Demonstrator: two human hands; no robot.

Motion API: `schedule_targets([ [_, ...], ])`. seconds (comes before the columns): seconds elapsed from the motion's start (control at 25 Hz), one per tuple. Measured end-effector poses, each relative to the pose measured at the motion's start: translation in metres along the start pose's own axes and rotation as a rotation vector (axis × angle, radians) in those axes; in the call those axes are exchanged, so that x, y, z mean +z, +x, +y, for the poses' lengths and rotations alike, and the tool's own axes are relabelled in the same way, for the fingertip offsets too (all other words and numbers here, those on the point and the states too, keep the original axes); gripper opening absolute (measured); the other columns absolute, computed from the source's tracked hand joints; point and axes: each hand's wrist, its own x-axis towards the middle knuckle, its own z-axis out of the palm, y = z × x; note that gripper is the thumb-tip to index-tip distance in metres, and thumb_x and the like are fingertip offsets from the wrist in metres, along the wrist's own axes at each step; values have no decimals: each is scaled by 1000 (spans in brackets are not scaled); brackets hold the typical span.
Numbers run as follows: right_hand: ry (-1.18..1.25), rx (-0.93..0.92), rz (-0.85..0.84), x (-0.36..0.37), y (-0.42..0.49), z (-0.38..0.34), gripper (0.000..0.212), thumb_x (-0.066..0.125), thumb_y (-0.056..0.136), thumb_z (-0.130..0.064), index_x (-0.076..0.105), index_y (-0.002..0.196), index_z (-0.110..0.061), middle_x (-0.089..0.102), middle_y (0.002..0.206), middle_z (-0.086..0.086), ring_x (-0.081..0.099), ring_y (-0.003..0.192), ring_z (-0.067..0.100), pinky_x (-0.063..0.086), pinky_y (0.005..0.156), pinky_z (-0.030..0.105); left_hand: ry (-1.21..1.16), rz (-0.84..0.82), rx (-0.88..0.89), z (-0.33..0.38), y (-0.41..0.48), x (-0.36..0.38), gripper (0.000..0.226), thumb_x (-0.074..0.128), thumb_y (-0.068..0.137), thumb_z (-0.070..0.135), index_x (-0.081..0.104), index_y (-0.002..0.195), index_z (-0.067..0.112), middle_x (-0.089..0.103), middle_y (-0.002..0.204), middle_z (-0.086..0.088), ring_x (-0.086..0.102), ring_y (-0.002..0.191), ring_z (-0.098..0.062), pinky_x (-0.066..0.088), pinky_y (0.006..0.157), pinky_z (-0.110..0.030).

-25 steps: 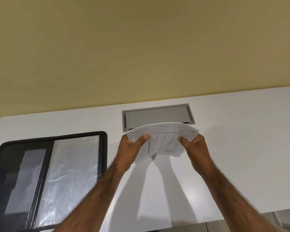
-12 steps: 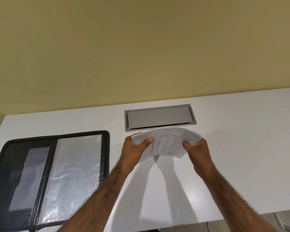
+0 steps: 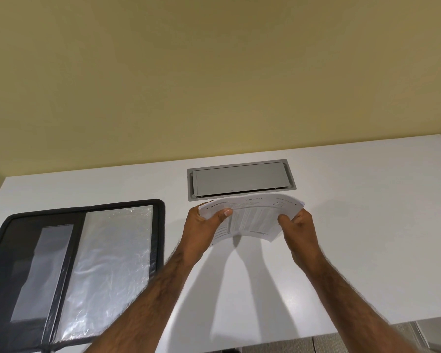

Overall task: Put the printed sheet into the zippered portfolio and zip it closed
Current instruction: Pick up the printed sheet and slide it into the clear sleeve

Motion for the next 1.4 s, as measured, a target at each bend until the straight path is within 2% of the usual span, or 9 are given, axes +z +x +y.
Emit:
schedule_targets([
  [0.16, -3, -17, -9, -3, 3, -1, 44, 47, 83, 11, 65, 103, -24, 71, 94, -6, 64, 77, -5, 51, 64, 14, -15, -4, 11, -1, 3, -3, 14, 80, 82, 25, 78, 94, 30, 79, 97, 5, 74, 91, -12, 58, 89, -38],
  [0.24, -13, -21, -23, -4, 2, 0, 46, 48, 83, 11, 65, 102, -26, 72, 94, -6, 64, 80, 0, 51, 65, 15, -23, 4, -2, -5, 4, -3, 24, 84, 77, 28, 78, 100, 24, 79, 99, 2, 75, 95, -16, 57, 92, -41],
  [0.4, -32, -16, -37, -1, 0, 2, 50, 46, 84, 11, 65, 103, -31, 72, 95, -7, 65, 79, -4, 51, 64, 14, -55, 24, -23, -12, 7, 1, 19, 79, 84, 13, 78, 95, 29, 79, 100, 3, 74, 96, -14, 57, 91, -37],
  [0.56, -21, -16, -52, -1, 2, 9, 48, 47, 87, 9, 66, 105, -32, 73, 97, -8, 67, 87, 1, 52, 68, 16, -48, 37, -35, -23, 12, -3, 22, 81, 81, 19, 76, 101, 27, 78, 104, 3, 73, 100, -16, 57, 92, -38],
  [0.76, -131, 13, -72, 4, 4, 20, 37, 53, 88, 2, 62, 113, -24, 71, 103, -7, 66, 98, 16, 53, 76, 29, -46, 114, -87, -23, 10, -5, 21, 76, 87, 12, 73, 97, 30, 79, 96, 8, 74, 95, -19, 61, 83, -34],
  [0.88, -169, -15, -174, 15, 4, 14, 36, 56, 91, -2, 62, 114, -29, 70, 108, -11, 66, 100, 14, 53, 80, 33, -58, 128, -55, -7, 13, -23, 24, 74, 89, 17, 72, 111, 26, 78, 103, 5, 74, 98, -20, 61, 79, -30],
  [1.04, -268, -18, -350, 59, 6, -4, 31, 55, 98, -15, 61, 125, -27, 68, 115, -12, 64, 105, 13, 50, 77, 25, -120, 186, -12, 20, 9, -77, 22, 69, 92, 10, 72, 107, 26, 78, 102, 5, 75, 95, -14, 58, 77, -24],
  [1.24, -224, -135, -533, 156, -1, -24, 28, 60, 97, -16, 64, 124, -22, 71, 117, -9, 68, 106, 10, 55, 88, 32, -170, 290, 12, 34, 12, -184, 25, 69, 92, 9, 70, 117, 15, 77, 107, -3, 74, 98, -21, 61, 81, -33],
  [1.4, -460, -241, -397, 239, -6, -48, 18, 59, 95, -17, 68, 109, -11, 72, 99, 2, 68, 89, 20, 53, 68, 26, -156, 339, -43, 25, 32, -270, 24, 67, 95, 27, 71, 113, 12, 78, 103, -5, 75, 96, -26, 61, 80, -37],
])
